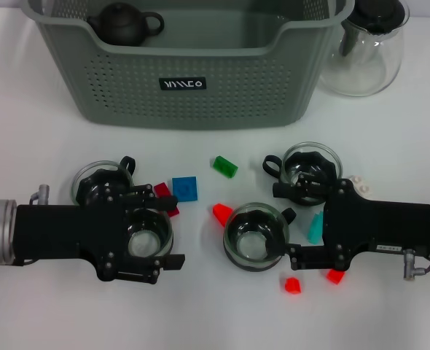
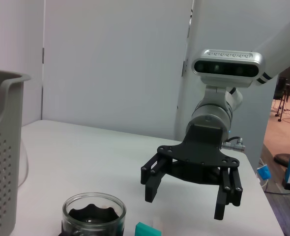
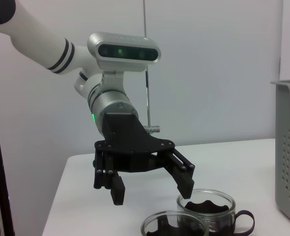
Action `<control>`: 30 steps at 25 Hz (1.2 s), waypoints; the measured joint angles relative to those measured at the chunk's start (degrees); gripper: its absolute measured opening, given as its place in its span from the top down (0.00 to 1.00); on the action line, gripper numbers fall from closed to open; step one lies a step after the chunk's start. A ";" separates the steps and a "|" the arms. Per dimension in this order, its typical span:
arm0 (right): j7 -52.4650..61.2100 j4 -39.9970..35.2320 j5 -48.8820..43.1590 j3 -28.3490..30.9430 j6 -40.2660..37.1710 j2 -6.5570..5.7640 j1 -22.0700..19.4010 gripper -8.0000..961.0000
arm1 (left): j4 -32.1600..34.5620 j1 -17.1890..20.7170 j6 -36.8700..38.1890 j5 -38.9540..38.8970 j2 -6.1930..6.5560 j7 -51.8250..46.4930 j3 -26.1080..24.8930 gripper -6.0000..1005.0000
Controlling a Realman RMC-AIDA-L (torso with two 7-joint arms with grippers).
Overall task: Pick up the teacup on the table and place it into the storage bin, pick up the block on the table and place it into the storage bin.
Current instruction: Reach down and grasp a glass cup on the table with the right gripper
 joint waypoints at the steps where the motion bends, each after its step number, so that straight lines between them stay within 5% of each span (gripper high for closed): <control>1: 0.00 0.00 0.00 0.00 0.00 0.00 0.00 0.11 | 0.00 0.00 0.00 0.00 -0.02 0.00 0.00 0.16; 23: 0.99 -0.37 -0.03 -0.09 -0.74 -0.16 -0.36 0.11 | 0.15 0.36 0.92 0.01 0.12 -0.06 -1.37 0.16; 30: 27.34 -20.74 -4.14 -5.90 -5.45 0.08 1.59 0.11 | 4.02 2.12 4.86 4.36 2.00 -4.78 -12.04 0.16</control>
